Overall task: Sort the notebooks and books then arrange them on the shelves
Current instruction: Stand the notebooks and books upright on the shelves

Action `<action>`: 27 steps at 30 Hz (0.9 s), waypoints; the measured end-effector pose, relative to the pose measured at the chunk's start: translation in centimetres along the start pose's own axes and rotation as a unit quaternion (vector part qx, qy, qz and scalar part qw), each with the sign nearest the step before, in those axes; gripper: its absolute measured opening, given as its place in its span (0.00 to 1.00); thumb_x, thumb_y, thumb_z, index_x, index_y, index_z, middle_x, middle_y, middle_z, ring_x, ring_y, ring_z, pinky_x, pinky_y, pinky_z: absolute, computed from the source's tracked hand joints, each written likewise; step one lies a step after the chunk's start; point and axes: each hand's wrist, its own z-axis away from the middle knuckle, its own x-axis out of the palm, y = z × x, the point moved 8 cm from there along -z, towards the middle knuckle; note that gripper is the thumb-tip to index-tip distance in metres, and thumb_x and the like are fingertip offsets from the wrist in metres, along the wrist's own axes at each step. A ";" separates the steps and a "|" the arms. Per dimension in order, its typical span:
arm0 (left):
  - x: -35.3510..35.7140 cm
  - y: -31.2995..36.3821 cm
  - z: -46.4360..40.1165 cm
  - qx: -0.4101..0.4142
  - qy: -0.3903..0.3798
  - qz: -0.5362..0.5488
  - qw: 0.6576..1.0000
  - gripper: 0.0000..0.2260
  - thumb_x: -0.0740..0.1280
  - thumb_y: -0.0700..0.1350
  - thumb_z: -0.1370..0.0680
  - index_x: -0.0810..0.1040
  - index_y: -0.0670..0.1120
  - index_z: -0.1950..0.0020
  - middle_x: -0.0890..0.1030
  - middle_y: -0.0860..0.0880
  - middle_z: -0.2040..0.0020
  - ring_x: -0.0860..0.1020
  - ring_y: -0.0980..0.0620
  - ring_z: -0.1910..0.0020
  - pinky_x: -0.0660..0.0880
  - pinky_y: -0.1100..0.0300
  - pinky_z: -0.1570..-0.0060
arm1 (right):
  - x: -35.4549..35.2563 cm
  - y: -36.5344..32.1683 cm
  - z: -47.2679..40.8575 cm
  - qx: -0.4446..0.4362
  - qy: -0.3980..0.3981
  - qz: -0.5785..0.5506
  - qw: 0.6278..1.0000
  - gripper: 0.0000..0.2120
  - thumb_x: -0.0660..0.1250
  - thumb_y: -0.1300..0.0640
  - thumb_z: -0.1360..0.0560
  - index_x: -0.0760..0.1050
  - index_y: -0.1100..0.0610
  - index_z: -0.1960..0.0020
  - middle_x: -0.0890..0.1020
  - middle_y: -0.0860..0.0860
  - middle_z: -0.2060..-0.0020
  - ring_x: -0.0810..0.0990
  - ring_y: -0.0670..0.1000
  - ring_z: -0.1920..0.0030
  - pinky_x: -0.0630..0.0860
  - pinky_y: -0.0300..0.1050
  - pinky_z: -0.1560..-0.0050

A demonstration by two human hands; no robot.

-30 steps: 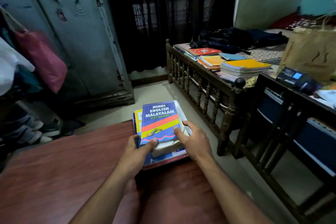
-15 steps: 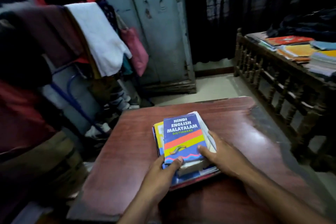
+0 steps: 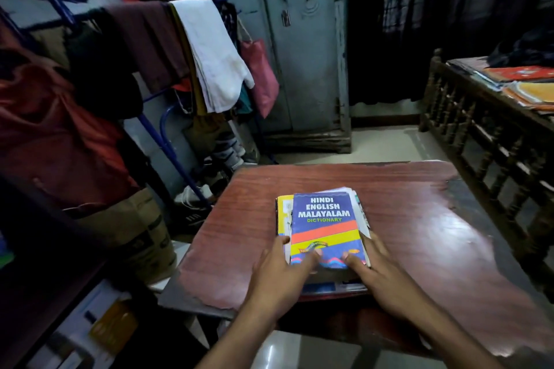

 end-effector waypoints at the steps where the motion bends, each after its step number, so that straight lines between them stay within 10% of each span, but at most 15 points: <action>1: -0.1 -0.5 -0.4 -0.017 0.005 0.029 0.999 0.28 0.71 0.75 0.38 0.75 0.64 0.43 0.84 0.59 0.47 0.82 0.55 0.44 0.77 0.46 0.40 | 0.0 -0.4 0.2 -0.005 0.004 -0.022 1.000 0.35 0.57 0.30 0.29 0.65 0.41 0.24 0.62 0.40 0.25 0.60 0.41 0.24 0.59 0.47 0.23; 7: -0.1 2.6 0.5 0.037 0.043 -0.074 0.996 0.18 0.71 0.64 0.31 0.72 0.60 0.46 0.76 0.57 0.48 0.73 0.55 0.43 0.73 0.53 0.39 | -0.2 -0.1 1.2 -0.012 0.001 -0.112 0.994 0.26 0.62 0.37 0.27 0.65 0.31 0.29 0.64 0.37 0.24 0.59 0.41 0.22 0.59 0.55 0.22; 14: 1.4 1.7 0.8 -0.144 -0.134 0.267 0.944 0.19 0.76 0.54 0.26 0.81 0.47 0.40 0.87 0.47 0.50 0.86 0.46 0.51 0.81 0.47 0.46 | -0.8 -1.1 2.8 -0.043 0.013 -0.154 0.987 0.22 0.63 0.45 0.24 0.68 0.34 0.31 0.65 0.35 0.25 0.62 0.36 0.25 0.58 0.52 0.22; 18: 1.2 1.2 1.2 -0.132 -0.074 0.338 0.929 0.23 0.78 0.46 0.29 0.76 0.45 0.37 0.87 0.44 0.50 0.85 0.42 0.50 0.81 0.44 0.46 | -0.2 -1.2 3.6 -0.044 0.011 -0.074 0.996 0.27 0.58 0.34 0.28 0.64 0.30 0.29 0.61 0.38 0.22 0.56 0.38 0.22 0.51 0.58 0.21; 23: -1.9 -0.4 3.9 -0.076 -0.021 0.428 0.900 0.32 0.80 0.45 0.36 0.73 0.40 0.36 0.85 0.40 0.47 0.83 0.35 0.46 0.79 0.37 0.42 | 1.5 -5.0 4.3 -0.052 -0.057 0.060 0.995 0.25 0.57 0.35 0.25 0.43 0.25 0.37 0.40 0.34 0.25 0.35 0.36 0.25 0.39 0.34 0.26; 27: -10.6 -2.7 6.2 0.019 0.058 0.486 0.872 0.42 0.81 0.44 0.39 0.67 0.49 0.28 0.84 0.43 0.41 0.83 0.37 0.44 0.82 0.43 0.49 | 5.7 -12.3 3.5 -0.164 -0.081 0.092 0.979 0.34 0.56 0.28 0.34 0.48 0.27 0.30 0.42 0.26 0.29 0.38 0.36 0.23 0.45 0.37 0.24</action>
